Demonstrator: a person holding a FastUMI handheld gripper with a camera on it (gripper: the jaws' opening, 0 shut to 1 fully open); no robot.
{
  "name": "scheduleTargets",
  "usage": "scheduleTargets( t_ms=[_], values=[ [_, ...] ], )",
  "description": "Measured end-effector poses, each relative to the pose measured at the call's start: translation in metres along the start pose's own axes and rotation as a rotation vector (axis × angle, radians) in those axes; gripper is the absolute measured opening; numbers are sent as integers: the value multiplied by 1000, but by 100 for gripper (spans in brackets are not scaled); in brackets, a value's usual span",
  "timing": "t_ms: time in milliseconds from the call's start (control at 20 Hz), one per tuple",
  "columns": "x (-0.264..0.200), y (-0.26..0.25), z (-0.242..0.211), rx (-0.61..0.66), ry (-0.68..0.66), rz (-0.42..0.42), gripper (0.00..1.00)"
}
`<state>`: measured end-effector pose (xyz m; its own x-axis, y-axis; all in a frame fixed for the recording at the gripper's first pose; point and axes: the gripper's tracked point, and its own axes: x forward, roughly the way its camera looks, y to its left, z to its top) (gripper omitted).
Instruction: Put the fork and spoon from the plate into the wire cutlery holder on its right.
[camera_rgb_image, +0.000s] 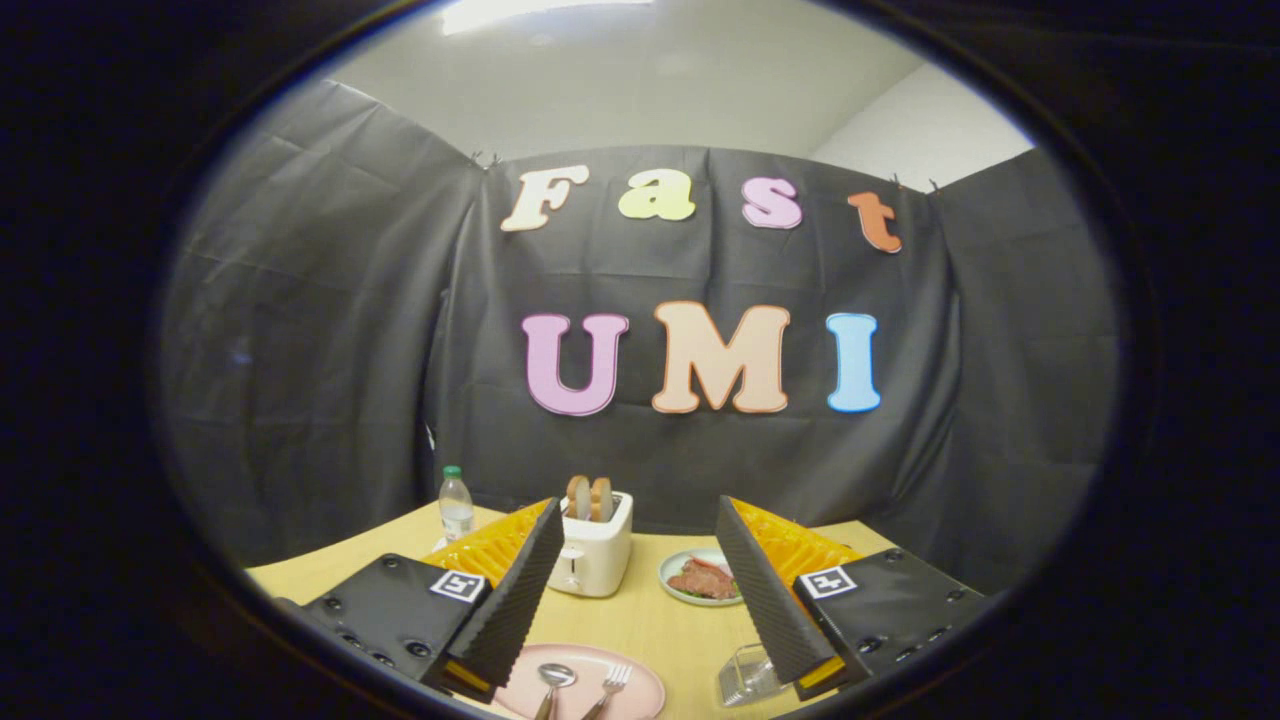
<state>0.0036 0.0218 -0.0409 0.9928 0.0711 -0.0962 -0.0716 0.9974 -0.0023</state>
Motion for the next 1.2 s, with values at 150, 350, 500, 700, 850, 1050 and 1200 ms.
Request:
scheduleTargets(
  t_ms=[150,350,500,700,850,1050,1200],
  values=[
    [2,4,-22,-8,54,14,97],
    [1,14,-57,-10,134,37,97],
    [0,16,-81,-2,198,44,97],
    [-3,16,-116,8,285,46,98],
    [-6,15,-142,14,352,44,98],
    [-11,17,-176,28,442,47,98],
    [-16,16,-201,36,501,44,98]
  ],
)
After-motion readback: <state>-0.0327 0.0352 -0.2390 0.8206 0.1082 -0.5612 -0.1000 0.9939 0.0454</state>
